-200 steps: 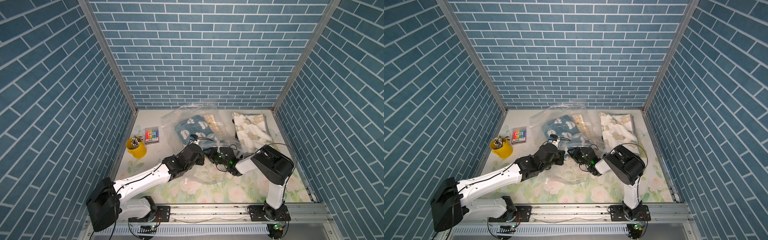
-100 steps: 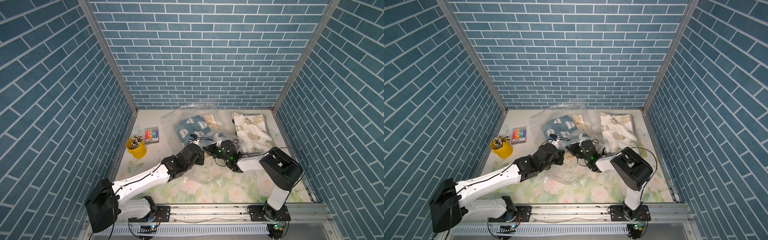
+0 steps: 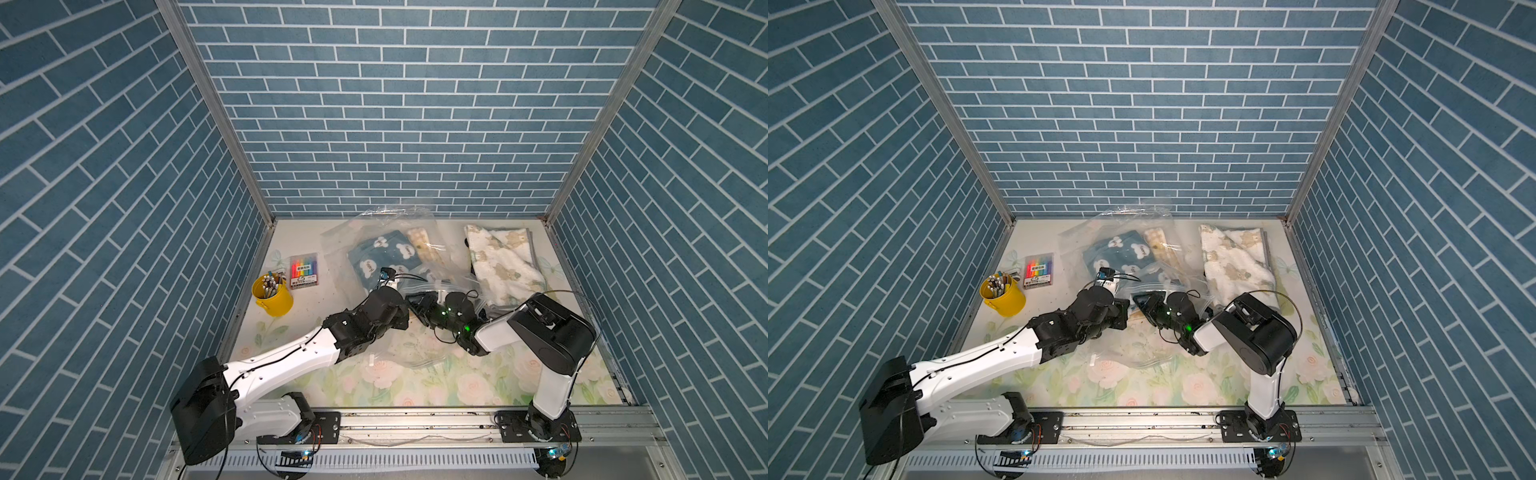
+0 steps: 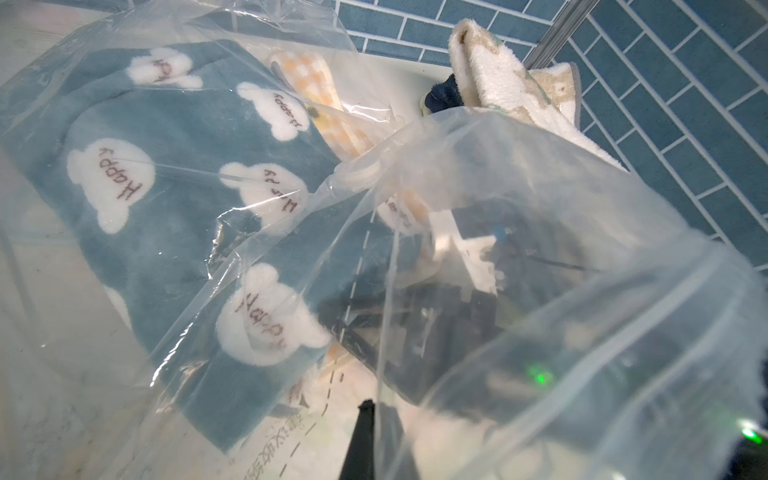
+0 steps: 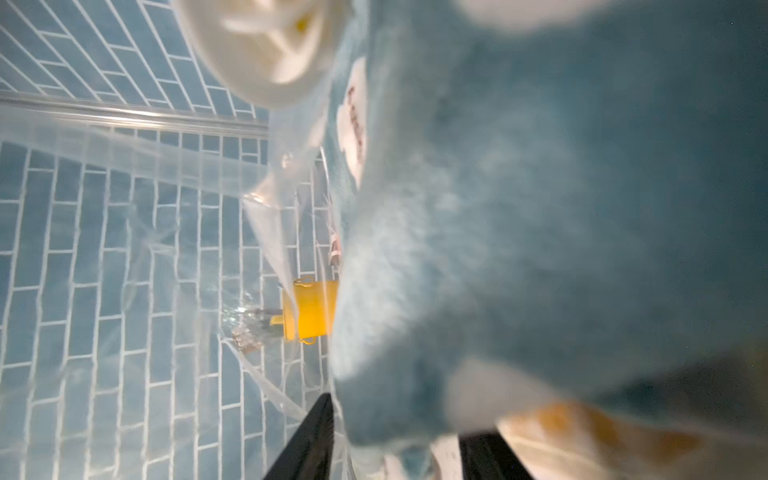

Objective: Take the blanket out of the vacuum bag
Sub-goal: Take out the blanket from the vacuum bag.

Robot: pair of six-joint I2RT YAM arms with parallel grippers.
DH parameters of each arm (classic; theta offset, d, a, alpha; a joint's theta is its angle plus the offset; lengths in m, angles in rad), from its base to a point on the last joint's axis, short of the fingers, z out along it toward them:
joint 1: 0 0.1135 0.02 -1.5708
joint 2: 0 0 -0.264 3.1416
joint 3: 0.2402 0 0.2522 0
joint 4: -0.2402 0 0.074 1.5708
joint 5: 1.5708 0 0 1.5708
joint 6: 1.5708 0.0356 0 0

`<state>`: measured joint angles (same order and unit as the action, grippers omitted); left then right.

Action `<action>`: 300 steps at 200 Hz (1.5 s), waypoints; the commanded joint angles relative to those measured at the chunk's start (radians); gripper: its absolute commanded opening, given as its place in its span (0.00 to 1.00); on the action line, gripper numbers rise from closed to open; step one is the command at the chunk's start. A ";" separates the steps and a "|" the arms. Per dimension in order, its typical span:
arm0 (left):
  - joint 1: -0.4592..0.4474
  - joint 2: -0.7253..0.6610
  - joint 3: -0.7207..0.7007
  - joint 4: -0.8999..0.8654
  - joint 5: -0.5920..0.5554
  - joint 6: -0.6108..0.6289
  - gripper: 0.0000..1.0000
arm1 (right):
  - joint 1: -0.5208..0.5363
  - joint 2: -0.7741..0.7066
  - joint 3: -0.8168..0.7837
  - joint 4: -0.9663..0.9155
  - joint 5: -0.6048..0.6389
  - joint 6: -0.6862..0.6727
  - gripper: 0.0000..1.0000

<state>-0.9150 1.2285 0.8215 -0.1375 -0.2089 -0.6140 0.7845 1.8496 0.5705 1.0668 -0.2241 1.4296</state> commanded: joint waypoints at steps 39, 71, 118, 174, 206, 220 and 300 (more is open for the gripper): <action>-0.003 0.014 0.021 0.035 0.002 0.015 0.00 | 0.002 -0.002 -0.040 0.123 0.044 0.032 0.60; -0.004 0.017 0.024 0.041 0.008 0.015 0.00 | 0.002 0.046 -0.007 0.168 0.035 0.072 0.62; -0.003 0.018 0.033 0.041 0.006 0.024 0.00 | 0.011 0.097 0.028 0.151 0.028 0.116 0.65; -0.004 0.028 0.033 0.050 0.011 0.026 0.00 | 0.020 0.137 0.062 0.195 0.022 0.163 0.67; -0.004 0.026 0.023 0.058 0.012 0.025 0.00 | 0.017 0.148 0.073 0.207 0.058 0.185 0.67; -0.004 0.025 0.022 0.060 0.011 0.022 0.00 | 0.017 0.162 0.080 0.205 0.079 0.210 0.67; -0.004 0.026 0.028 0.090 0.017 0.022 0.00 | 0.097 0.255 0.129 0.340 0.306 0.305 0.67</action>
<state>-0.9150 1.2514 0.8280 -0.0814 -0.1982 -0.6014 0.8600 2.0399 0.6514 1.3392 -0.0032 1.6989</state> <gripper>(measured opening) 0.053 0.671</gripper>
